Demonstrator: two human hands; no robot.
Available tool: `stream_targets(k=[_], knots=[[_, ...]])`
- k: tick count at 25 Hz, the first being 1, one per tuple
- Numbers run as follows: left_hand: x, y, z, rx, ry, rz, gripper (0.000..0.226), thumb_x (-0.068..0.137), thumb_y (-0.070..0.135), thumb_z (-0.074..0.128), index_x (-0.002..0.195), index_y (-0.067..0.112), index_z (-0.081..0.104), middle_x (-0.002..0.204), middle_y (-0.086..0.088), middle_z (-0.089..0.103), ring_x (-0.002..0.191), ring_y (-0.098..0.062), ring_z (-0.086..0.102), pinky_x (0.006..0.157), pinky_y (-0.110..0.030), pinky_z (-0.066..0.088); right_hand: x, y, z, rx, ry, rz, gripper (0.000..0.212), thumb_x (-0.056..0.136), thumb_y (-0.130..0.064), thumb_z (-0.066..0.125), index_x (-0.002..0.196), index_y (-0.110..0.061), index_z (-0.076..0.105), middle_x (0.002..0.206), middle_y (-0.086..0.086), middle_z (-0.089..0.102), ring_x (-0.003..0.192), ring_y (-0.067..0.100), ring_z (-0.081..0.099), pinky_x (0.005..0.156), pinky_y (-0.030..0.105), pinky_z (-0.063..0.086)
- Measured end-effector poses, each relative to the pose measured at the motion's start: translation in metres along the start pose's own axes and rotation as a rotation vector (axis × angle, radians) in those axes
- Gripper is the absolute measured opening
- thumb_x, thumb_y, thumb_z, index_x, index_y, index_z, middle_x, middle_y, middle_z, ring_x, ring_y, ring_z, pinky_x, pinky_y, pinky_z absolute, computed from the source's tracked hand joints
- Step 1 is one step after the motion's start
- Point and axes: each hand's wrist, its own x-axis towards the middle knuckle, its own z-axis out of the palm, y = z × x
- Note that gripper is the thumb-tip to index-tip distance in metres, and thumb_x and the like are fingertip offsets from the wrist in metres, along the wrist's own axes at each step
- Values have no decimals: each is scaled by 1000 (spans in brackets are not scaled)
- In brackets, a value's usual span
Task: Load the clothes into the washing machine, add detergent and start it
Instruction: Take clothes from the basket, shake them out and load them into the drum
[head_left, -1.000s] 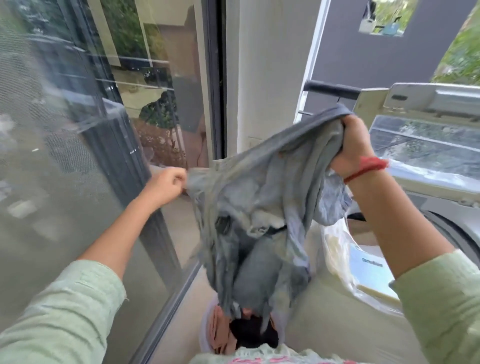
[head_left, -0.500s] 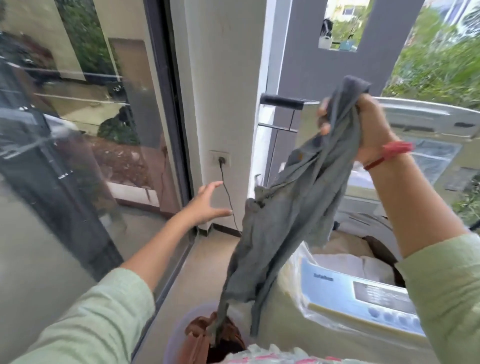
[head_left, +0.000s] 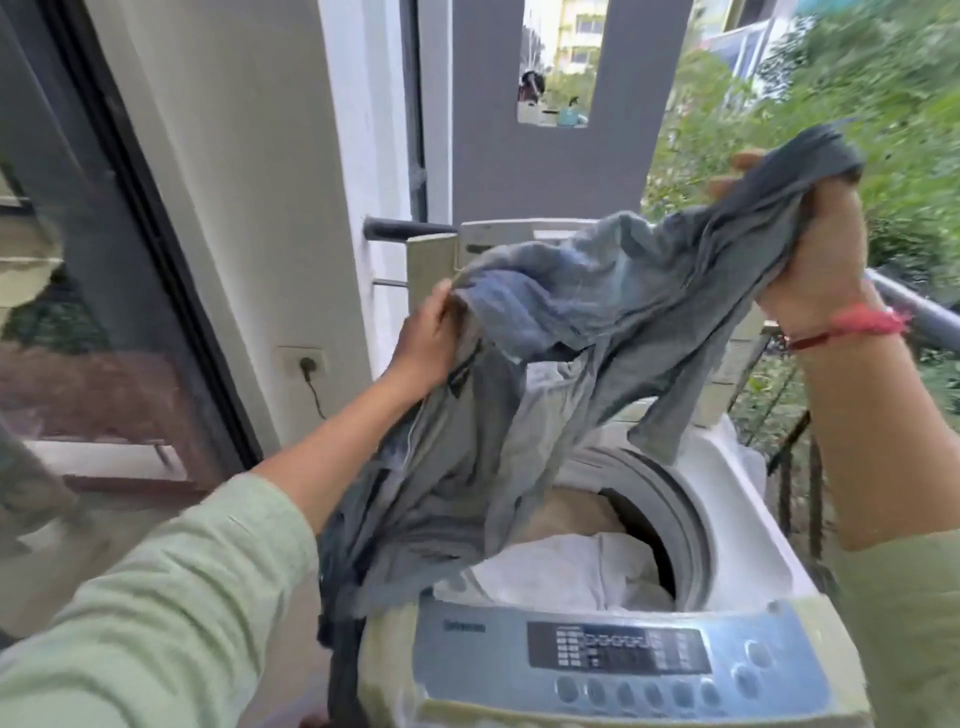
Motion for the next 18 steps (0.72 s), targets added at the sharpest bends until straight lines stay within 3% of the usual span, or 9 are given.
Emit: stream_targets(k=[3,6,8,10,12,13,15,17,18], knots=[[48,71,40,80,-120,217,33,95,30,39,109,9,61,102,-9,67,94,-20,61,81,-34,46,-12,2,-31,-702,-265,221,25,93,-22,55,114,-10,62,106,2,71,96,17,66,85,28,55],[54,89,67,284,-358,400,24,99,22,42,106,9,61,98,-12,68,95,-29,64,77,-32,44,-25,13,-81,-1520,-571,644,62,86,3,58,139,-23,39,130,3,56,112,13,58,96,26,45],[48,88,78,444,-474,440,21,100,26,42,100,11,57,86,-13,66,85,-34,63,71,-39,45,-32,19,-103,-1760,-521,636,67,82,6,56,141,-16,35,114,4,61,96,-4,57,95,22,41],[44,85,92,637,-386,476,25,99,31,40,108,15,57,97,-13,67,89,-37,63,69,-42,47,-38,24,-109,-1837,-231,472,53,78,-5,63,128,-16,51,98,5,62,91,5,61,88,31,47],[46,79,97,643,-100,458,29,98,26,41,119,18,59,110,-11,66,93,-37,63,72,-41,48,-43,29,-112,-1780,92,351,28,76,-18,69,103,-15,62,93,9,65,83,25,62,72,33,50],[51,77,95,575,17,407,29,97,21,41,119,16,60,109,-13,66,92,-38,63,70,-40,48,-45,33,-115,-1670,85,436,23,79,-18,70,101,-15,64,90,8,67,75,23,62,66,33,52],[57,68,92,461,37,311,27,95,14,41,114,12,60,95,-16,68,84,-38,64,64,-38,44,-53,46,-113,-1464,-227,652,43,83,-12,68,124,-18,55,108,6,67,82,16,64,73,32,56],[49,66,95,402,-161,343,23,93,16,40,105,11,59,85,-14,68,79,-35,64,63,-40,46,-51,63,-98,-1287,-314,492,88,76,-28,76,146,-29,23,147,-3,36,123,13,47,103,32,42],[41,69,100,377,-273,373,23,91,18,40,101,10,59,83,-12,68,78,-32,64,65,-41,47,-46,75,-84,-1177,-301,411,106,68,-39,79,149,-33,10,150,-12,22,134,8,30,111,31,29]])
